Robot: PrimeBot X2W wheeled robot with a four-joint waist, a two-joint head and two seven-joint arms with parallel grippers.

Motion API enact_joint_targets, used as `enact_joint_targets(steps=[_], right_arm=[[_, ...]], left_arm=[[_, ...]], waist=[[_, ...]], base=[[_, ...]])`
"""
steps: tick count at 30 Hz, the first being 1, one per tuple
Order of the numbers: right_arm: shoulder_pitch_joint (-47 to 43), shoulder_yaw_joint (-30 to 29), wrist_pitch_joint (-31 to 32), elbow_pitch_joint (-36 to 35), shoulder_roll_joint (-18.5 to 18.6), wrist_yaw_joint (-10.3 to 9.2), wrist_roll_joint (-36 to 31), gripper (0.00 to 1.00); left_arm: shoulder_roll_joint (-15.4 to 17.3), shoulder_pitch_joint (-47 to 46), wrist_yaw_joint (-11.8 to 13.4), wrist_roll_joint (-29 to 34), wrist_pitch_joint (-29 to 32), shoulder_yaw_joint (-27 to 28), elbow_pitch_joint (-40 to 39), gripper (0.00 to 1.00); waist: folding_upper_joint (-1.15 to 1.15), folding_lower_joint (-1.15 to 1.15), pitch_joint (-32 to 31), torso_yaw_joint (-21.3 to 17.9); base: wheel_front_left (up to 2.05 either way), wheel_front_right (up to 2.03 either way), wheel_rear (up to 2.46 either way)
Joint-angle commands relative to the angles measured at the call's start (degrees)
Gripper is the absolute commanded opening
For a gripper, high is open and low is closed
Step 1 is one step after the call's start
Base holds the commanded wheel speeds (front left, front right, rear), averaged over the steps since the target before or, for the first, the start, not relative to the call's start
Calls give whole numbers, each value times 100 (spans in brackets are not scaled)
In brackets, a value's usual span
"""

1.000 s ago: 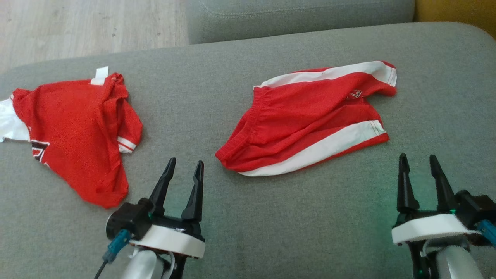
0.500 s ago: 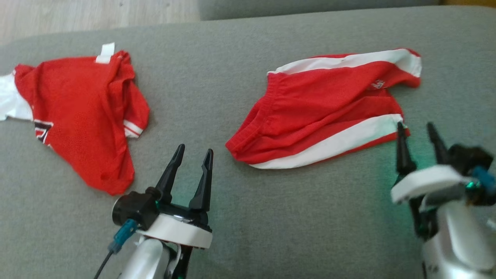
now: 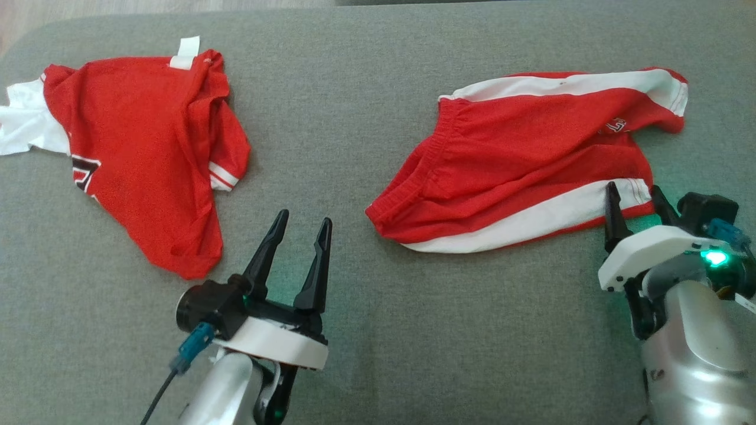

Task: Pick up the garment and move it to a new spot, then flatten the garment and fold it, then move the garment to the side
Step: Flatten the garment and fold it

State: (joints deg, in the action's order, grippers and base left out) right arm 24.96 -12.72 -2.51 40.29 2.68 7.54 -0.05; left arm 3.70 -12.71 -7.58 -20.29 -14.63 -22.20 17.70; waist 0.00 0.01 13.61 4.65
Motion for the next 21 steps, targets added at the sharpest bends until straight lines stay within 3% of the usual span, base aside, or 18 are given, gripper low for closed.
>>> enact_joint_targets(steps=[1,3,5,6,14,21], right_arm=[[248,121,-52,-56,21,-5,-30,100],[290,153,-67,63,21,-5,-46,100],[317,189,-89,164,21,-5,-23,17],[320,216,-109,197,21,-5,-30,0],[92,402,-497,33,20,-5,181,0],[-331,-32,-810,-603,20,-5,335,0]], left_arm=[[74,-197,9,-34,-37,179,-158,100],[81,-196,9,-29,-37,191,-153,100],[88,-191,9,-25,-37,214,-151,100],[91,-185,9,-21,-37,231,-151,100],[98,-122,9,17,-37,352,-152,100],[105,-70,9,53,-37,431,-215,100]], waist=[[0,-1,-8,-15],[0,-1,-17,-41],[0,-1,-32,-80],[0,-1,-41,-105],[0,-1,-173,-349],[0,-1,-251,-513]], base=[[0,0,0],[0,0,0],[0,0,0],[0,0,0],[0,0,0],[0,0,0]])
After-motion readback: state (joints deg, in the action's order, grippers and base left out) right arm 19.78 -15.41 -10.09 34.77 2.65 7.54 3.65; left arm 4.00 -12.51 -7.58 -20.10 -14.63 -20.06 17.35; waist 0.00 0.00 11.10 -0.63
